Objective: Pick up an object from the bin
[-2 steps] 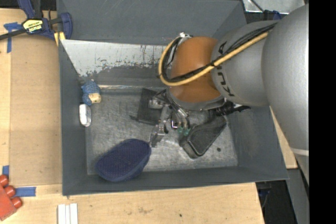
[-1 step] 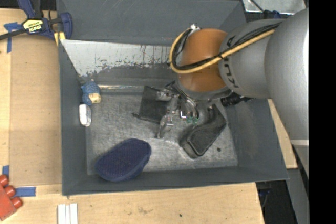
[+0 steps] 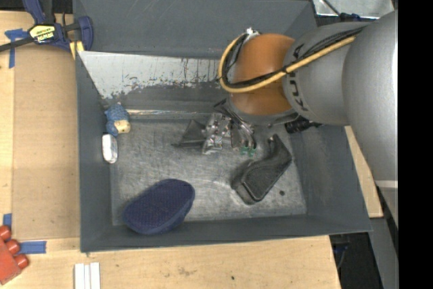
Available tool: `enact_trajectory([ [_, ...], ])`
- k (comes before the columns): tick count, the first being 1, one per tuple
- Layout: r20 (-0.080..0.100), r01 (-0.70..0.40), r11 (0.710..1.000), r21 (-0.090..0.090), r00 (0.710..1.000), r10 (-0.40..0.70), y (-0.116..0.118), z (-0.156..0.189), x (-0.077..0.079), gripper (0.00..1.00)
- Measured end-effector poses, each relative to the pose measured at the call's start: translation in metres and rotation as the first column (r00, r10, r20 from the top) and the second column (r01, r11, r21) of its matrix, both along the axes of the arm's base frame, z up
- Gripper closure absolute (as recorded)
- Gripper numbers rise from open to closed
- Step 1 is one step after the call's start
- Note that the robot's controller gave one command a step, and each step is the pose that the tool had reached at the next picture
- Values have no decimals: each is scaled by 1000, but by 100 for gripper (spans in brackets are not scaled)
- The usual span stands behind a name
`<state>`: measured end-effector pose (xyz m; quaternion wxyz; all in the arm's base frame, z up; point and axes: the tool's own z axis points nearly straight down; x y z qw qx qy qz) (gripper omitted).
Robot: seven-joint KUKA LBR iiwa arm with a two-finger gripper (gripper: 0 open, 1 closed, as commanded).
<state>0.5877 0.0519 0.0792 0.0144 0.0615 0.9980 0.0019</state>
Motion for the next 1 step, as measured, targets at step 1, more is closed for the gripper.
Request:
enact_trajectory([
  [1, -15, -70, 998, -2, 997, 70, 10, 209, -2, 100],
])
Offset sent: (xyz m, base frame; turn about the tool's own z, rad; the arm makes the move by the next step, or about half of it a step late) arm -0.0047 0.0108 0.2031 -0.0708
